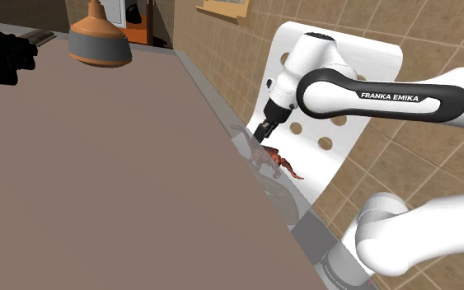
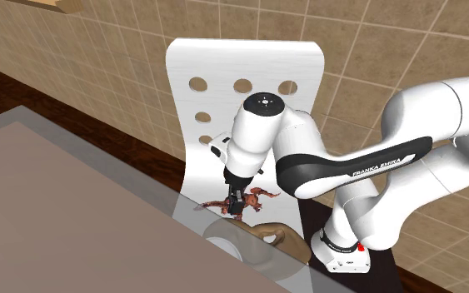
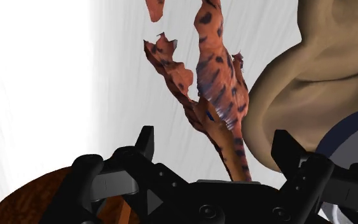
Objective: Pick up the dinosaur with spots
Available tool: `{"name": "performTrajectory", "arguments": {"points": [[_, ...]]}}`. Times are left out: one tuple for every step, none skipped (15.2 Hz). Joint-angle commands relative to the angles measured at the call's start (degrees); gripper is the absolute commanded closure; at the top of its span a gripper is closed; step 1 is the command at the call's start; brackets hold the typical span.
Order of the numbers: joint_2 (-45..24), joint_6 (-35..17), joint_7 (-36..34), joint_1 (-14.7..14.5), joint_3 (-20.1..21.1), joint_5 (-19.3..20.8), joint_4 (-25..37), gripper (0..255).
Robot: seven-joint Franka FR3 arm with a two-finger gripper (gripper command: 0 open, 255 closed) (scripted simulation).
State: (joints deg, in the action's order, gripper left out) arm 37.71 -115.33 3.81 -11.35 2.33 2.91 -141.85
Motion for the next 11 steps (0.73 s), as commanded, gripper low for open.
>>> {"name": "performTrajectory", "arguments": {"points": [[-0.39, -1.65, 0.04, -0.15, 0.09, -0.02, -1.17, 0], [-0.46, -2.45, -0.02, -0.14, 0.1, 0.0, -1.89, 0], [-0.55, -3.25, -0.07, -0.14, 0.11, 0.02, -2.61, 0], [-0.65, -4.05, -0.12, -0.13, 0.12, 0.04, -3.31, 0], [-0.7, -4.51, -0.15, -0.13, 0.13, 0.05, -3.72, 0], [-0.71, -4.52, -0.15, -0.13, 0.13, 0.05, -3.71, 0], [-0.68, -4.48, -0.18, -0.14, 0.15, 0.04, -3.72, 255], [-0.6, -4.45, -0.16, -0.14, 0.14, 0.05, -3.77, 255], [-0.57, -4.45, -0.14, -0.13, 0.12, 0.05, -3.79, 255], [-0.57, -4.43, -0.16, -0.14, 0.14, 0.05, -3.77, 255], [-0.56, -4.44, -0.15, -0.13, 0.12, 0.05, -3.79, 255]]}}
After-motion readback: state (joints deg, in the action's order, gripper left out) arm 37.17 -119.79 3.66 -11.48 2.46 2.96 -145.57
